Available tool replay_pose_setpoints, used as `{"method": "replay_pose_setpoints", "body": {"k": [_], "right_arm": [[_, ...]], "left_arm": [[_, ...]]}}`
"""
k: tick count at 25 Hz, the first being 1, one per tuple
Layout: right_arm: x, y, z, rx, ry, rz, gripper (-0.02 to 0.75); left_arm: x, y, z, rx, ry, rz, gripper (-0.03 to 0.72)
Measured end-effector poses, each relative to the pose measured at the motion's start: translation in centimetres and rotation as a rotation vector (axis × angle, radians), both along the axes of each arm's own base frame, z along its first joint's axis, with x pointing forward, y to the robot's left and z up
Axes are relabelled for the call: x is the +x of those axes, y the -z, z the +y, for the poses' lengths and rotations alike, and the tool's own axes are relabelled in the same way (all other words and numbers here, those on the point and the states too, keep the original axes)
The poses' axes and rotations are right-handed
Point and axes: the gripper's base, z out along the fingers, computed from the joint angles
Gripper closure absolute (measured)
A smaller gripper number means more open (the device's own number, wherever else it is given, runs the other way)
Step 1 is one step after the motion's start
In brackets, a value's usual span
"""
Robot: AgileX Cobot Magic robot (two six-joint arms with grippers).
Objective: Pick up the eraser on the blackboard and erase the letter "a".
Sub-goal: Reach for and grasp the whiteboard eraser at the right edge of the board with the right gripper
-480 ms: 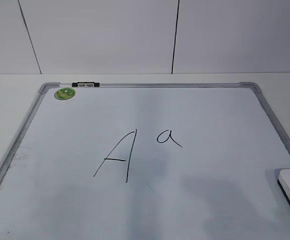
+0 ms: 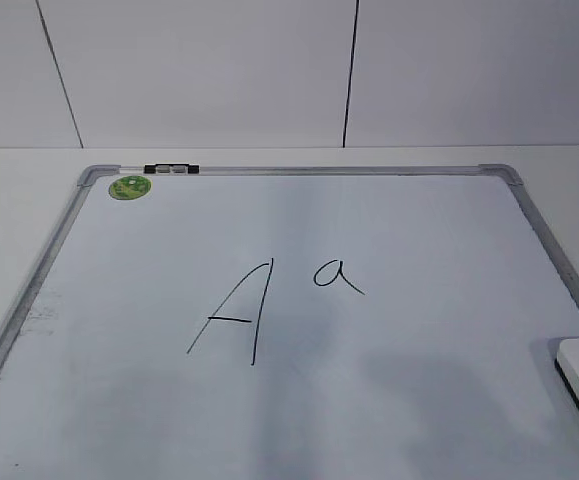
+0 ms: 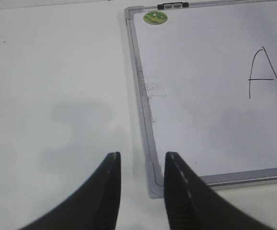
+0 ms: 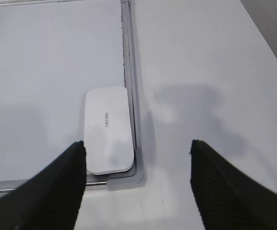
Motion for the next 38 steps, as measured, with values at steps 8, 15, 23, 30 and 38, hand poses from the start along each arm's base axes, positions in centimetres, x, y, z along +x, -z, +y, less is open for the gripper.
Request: {"method": "replay_pose_setpoints", "body": {"k": [8,15,23,30,38], "right_arm": [[0.0,0.0,0.6,0.056,-0.039,-0.001,0.216],[1.1,-0.2,0.8,0.07,-0.058,0.051,0.213],[4.0,-0.7,1.3,0.024,-0.141,0.181,0.085],[6.3,-1.4,1.7,0.011,-0.208,0.244,0.076],[8.3,-1.8,2.0,0.039,-0.218,0.306,0.076]], "left_arm": [[0.0,0.0,0.0,0.0,0.0,0.0,0.454],[0.0,0.0,0.0,0.0,0.0,0.0,0.454],[0.0,0.0,0.0,0.0,0.0,0.0,0.452],[0.0,0.0,0.0,0.0,0.0,0.0,0.453],[0.0,0.0,0.0,0.0,0.0,0.0,0.453]]}}
